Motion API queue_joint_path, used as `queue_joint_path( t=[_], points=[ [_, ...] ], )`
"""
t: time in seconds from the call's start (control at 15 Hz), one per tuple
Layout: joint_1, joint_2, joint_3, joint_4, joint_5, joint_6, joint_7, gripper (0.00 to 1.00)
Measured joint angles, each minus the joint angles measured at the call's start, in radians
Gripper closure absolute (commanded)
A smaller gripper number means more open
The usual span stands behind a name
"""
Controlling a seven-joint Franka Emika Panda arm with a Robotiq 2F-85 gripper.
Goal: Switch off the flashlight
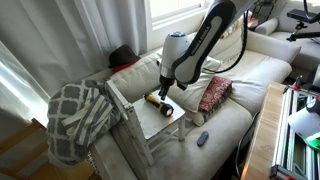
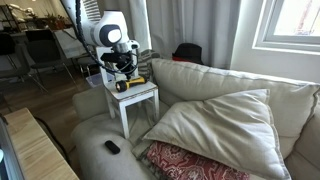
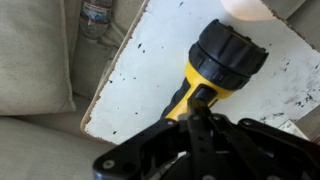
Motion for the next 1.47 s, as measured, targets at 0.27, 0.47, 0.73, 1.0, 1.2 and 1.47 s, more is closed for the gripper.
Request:
queue_joint_path(
  t=[0.27, 0.47, 0.73, 1.0, 1.2, 1.47],
  points=[
    [0.0, -0.001, 0.008, 0.0, 0.0, 0.005, 0.0, 1.0],
    [-0.002, 0.002, 0.015, 0.0, 0.0, 0.005, 0.0, 1.0],
    [-0.005, 0.006, 0.021, 0.0, 0.0, 0.005, 0.0, 1.0],
    [-0.007, 0.009, 0.022, 0.0, 0.0, 0.005, 0.0, 1.0],
    [-0.007, 0.014, 0.021, 0.0, 0.0, 0.005, 0.0, 1.0],
    [-0.008, 0.016, 0.021, 0.0, 0.0, 0.005, 0.0, 1.0]
  ],
)
